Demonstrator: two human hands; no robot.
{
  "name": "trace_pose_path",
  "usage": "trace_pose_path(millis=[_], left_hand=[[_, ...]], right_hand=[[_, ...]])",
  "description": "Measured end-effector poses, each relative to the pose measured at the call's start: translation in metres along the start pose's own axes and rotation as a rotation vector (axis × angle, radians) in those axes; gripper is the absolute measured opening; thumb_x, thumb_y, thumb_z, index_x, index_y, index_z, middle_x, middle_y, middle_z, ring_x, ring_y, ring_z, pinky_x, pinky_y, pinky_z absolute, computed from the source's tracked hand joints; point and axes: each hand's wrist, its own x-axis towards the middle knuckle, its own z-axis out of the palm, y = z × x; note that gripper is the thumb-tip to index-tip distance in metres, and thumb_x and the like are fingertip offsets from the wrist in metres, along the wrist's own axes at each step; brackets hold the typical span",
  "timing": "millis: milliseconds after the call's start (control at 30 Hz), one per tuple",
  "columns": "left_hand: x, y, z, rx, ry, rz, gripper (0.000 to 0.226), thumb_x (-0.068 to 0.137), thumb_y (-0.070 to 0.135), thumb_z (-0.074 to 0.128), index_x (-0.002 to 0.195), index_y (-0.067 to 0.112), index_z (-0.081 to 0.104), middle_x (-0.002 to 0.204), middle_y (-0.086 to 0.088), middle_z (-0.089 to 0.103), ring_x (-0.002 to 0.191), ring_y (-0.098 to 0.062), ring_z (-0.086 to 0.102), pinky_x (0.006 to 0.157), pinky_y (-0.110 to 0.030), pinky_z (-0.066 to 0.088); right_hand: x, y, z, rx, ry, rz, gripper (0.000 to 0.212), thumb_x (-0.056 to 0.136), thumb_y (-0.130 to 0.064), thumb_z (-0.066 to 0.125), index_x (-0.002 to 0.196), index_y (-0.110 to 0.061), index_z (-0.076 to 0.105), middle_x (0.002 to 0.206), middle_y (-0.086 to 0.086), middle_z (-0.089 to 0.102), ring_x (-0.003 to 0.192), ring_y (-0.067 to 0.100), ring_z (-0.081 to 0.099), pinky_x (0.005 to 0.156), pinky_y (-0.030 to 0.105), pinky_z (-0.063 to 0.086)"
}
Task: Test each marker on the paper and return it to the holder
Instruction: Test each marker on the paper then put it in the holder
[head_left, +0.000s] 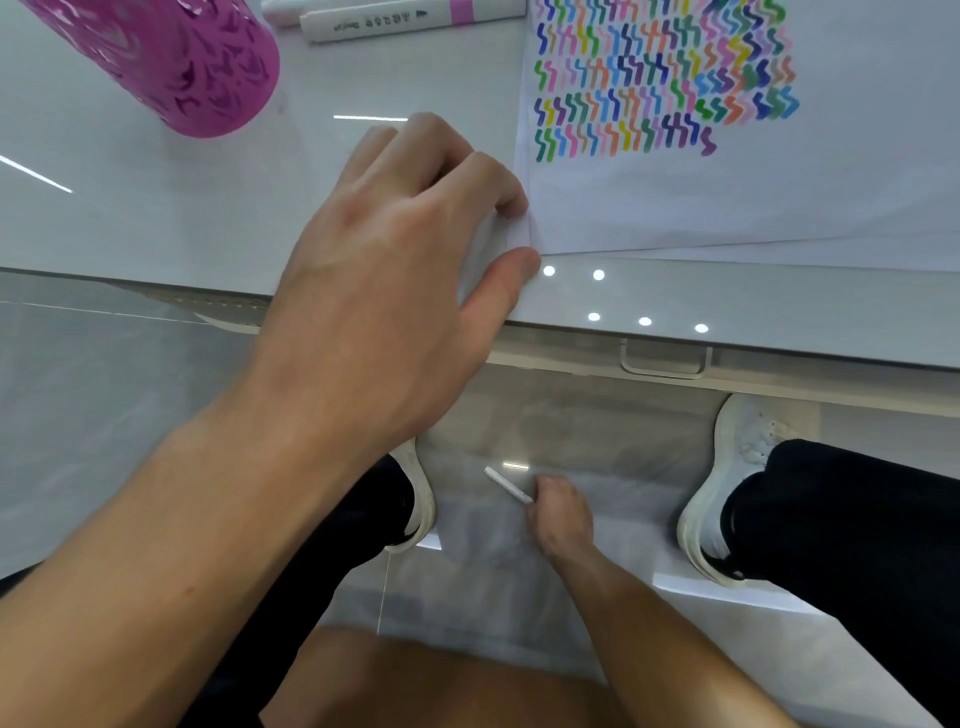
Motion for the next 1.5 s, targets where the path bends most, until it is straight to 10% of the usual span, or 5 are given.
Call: trace_pose_path(millis=[467, 1267, 1500], left_hand=[[0.001, -0.002, 0.002, -0.009, 0.014, 0.018, 0.027, 0.092, 0.036, 0.065, 0.113, 0.019, 0.068, 0.110, 0.002, 0.056, 0.107, -0.018, 0.049, 0.084, -0.015, 0.029], [0.000, 0.013, -0.020, -0.106, -0.098, 0.031, 0.025, 0.094, 0.026, 0.061, 0.117, 0.020, 0.067, 0.115, 0.003, 0.059, 0.117, -0.017, 0.049, 0.087, -0.036, 0.048], [-0.003, 0.027, -0.027, -0.285, -0.142, 0.069, 0.023, 0.098, 0.041, 0.054, 0.100, 0.025, 0.071, 0.085, 0.013, 0.062, 0.081, -0.009, 0.056, 0.080, -0.034, 0.048]], right_hand=[[-0.001, 0.002, -0.015, -0.044, -0.041, -0.027, 0.032, 0.092, -0.025, 0.066, 0.121, -0.012, 0.065, 0.125, 0.011, 0.067, 0.119, 0.031, 0.062, 0.097, 0.034, 0.048], [-0.116, -0.024, -0.260, -0.055, 0.110, -0.444, 0.031, 0.076, -0.035, 0.071, 0.070, -0.027, 0.041, 0.068, -0.007, 0.053, 0.072, 0.026, 0.056, 0.061, 0.035, 0.042], [-0.172, -0.052, -0.327, 0.049, 0.154, -0.580, 0.033, 0.072, -0.032, 0.069, 0.066, -0.021, 0.038, 0.056, -0.006, 0.043, 0.054, 0.013, 0.037, 0.054, 0.030, 0.034]])
